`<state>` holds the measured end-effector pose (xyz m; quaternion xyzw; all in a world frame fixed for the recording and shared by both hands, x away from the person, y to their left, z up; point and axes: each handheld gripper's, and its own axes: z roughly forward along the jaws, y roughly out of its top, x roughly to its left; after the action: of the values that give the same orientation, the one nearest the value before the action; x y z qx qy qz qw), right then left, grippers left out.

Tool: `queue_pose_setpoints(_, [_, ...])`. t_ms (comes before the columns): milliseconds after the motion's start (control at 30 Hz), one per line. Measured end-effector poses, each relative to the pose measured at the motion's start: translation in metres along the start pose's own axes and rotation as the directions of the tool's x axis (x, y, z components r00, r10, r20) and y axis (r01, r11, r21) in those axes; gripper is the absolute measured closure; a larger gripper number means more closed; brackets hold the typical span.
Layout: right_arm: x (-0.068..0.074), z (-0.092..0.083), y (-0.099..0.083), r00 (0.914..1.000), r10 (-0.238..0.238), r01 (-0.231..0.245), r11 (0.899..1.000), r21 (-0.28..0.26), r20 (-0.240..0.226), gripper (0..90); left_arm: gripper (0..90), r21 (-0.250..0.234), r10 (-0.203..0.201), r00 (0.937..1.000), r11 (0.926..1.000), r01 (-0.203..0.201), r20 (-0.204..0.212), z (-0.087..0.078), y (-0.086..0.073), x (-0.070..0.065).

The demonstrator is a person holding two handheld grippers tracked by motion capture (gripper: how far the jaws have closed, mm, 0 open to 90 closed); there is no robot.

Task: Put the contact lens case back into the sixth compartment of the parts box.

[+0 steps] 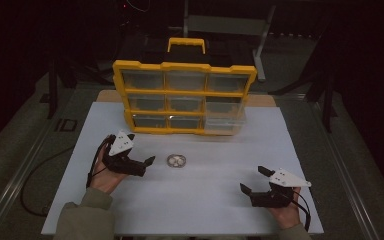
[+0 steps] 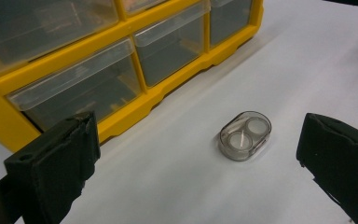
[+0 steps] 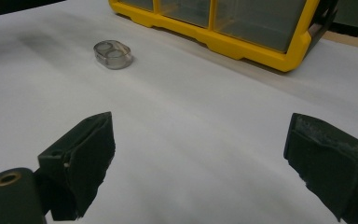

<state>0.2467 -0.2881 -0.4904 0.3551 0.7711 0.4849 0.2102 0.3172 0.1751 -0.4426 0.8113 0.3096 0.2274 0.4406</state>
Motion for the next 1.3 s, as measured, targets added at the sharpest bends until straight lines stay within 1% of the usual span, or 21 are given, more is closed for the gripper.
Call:
queue_pose_setpoints(267, [0.0,0.0,0.0,1.0,-0.001,0.001,1.0,0.001,-0.003,8.5,0.1,0.014,0.017,0.9997,0.9998,-0.017,0.017,0.007,0.005,0.001])
queue_pose_setpoints(533, [0.0,0.0,0.0,1.0,0.0,0.0,1.0,0.003,-0.005,8.5,0.1,0.042,0.034,0.9988,0.9985,-0.035,0.035,0.017,0.011,0.001])
queue_pose_setpoints(600, [0.0,0.0,0.0,1.0,0.0,0.0,1.0,0.004,-0.007,8.5,0.1,0.054,0.049,0.9978,0.9972,-0.051,0.046,0.02,0.014,0.001])
queue_pose_setpoints(867, [0.0,0.001,0.0,0.9999,0.002,-0.002,1.0,0.005,-0.01,8.5,0.1,0.075,0.057,0.9964,0.9953,-0.062,0.063,0.027,0.018,0.001])
queue_pose_setpoints(1067, [0.0,0.001,0.0,0.9999,0.003,-0.003,1.0,0.004,-0.014,8.5,0.1,0.095,0.079,0.9945,0.9918,-0.086,0.069,0.034,0.022,0.0])
queue_pose_setpoints(1300, [0.0,0.002,0.0,0.9999,0.003,-0.003,1.0,0.003,-0.016,8.5,0.1,0.112,0.089,0.9928,0.9889,-0.097,0.081,0.041,0.024,0.0])
